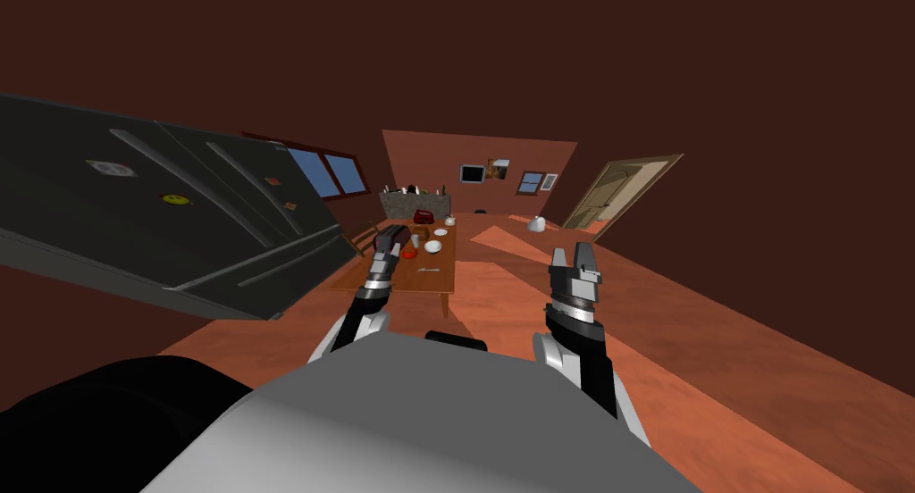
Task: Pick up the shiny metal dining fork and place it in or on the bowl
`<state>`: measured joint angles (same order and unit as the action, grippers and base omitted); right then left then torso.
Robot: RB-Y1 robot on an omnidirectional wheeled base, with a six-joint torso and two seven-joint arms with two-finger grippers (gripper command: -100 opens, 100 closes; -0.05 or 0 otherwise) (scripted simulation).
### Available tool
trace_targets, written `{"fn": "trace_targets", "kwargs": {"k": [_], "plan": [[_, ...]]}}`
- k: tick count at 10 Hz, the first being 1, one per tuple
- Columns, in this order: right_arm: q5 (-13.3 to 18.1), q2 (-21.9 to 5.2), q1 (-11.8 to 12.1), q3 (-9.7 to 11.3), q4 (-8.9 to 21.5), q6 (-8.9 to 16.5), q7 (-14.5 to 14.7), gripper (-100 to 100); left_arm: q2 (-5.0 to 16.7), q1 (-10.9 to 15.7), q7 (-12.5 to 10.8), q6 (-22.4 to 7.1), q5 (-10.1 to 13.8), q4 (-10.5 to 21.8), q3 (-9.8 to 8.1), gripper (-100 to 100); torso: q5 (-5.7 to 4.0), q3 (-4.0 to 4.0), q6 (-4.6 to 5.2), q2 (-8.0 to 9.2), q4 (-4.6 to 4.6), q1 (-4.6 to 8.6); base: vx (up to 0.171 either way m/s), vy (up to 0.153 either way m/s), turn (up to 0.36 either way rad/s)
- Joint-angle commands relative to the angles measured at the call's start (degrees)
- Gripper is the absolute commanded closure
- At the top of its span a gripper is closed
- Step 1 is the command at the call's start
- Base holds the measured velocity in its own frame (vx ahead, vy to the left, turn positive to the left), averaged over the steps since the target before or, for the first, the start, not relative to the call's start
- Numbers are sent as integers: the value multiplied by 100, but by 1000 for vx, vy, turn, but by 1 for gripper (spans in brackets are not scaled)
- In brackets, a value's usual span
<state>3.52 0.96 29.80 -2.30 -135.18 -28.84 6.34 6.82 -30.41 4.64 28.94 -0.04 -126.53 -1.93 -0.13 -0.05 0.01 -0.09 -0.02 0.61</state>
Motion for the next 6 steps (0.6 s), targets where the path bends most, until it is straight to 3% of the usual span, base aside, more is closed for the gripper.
{"fn": "trace_targets", "kwargs": {"k": [1, 4, 5, 6], "plan": [[0, 0, 0, 0, 0, 0, 0, 0, 281, 6, -15, -113, 67, 165, 48, -100, 0, 0, 0, 0, 0, 0, 30, -180, -53], [0, 0, 1, 0, 0, 0, 0, 0, 822, -22, -64, -330, 229, 564, 193, -100, -2, -11, 0, -20, -4, 9, 66, -180, -47], [0, 0, 0, 0, 0, 0, 0, 0, 889, -22, -64, -330, 229, 564, 193, -100, -3, -10, 0, -15, -4, 10, 36, -126, -11], [0, 0, 0, 0, 0, 0, 0, 0, 1112, -35, -92, -415, 296, 718, 253, -100, 0, -4, -2, -7, -2, -9, 65, -110, -33]]}}
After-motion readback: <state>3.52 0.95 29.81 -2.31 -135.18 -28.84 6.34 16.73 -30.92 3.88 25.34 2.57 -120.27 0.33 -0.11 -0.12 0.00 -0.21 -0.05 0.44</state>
